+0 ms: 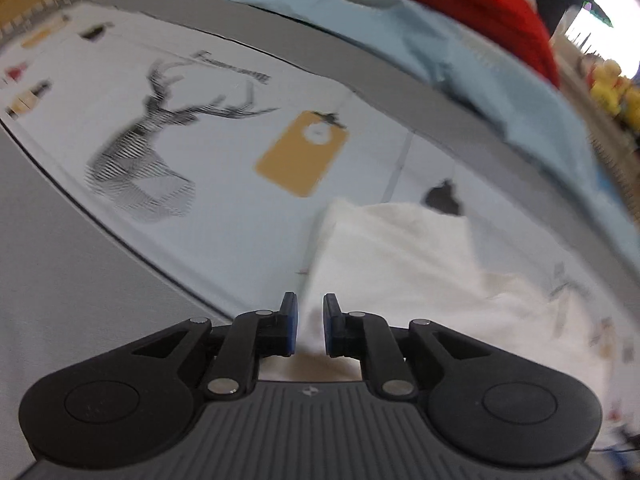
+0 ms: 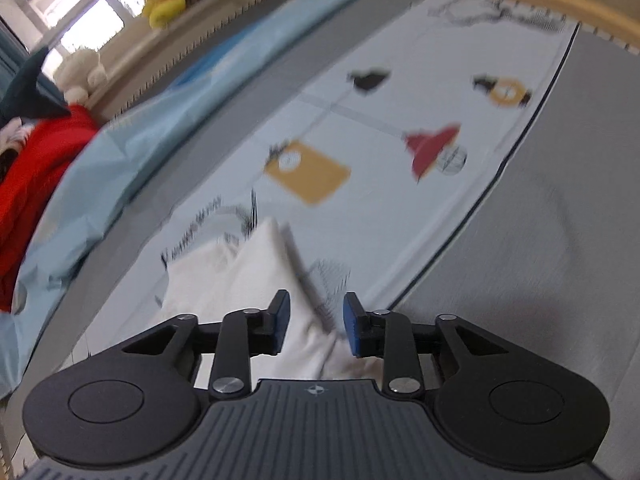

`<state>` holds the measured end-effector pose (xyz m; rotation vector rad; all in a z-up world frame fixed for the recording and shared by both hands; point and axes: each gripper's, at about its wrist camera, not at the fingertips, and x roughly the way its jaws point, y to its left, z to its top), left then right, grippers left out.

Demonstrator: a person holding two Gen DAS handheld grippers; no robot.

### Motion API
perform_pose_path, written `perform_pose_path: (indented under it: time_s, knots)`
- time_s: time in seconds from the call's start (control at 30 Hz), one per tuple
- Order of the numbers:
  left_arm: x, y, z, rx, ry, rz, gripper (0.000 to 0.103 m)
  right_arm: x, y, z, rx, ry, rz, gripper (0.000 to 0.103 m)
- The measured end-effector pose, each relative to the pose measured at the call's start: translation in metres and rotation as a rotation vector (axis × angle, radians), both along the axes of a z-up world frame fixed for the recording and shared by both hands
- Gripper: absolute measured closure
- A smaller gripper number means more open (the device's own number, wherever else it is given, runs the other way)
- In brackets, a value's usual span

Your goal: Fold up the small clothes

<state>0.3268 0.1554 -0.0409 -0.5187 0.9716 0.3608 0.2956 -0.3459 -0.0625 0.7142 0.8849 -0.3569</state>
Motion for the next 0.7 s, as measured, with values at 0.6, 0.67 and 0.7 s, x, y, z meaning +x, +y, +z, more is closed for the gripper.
perform_pose_path:
  time_s: [0.6, 0.67, 0.7]
  knots:
    - [0.012, -0.013, -0.009, -0.095, 0.015, -0.057, 0.089, -0.009, -0.013, -0.051, 0.278, 0.134, -0.193, 0.069]
    - [0.012, -0.014, -0.008, -0.092, 0.013, -0.066, 0.089, -0.011, -0.017, -0.052, 0.319, 0.109, -0.228, 0.085]
    - [0.012, -0.015, -0.008, -0.092, 0.012, -0.071, 0.089, -0.014, -0.02, -0.049, 0.323, 0.092, -0.251, 0.092]
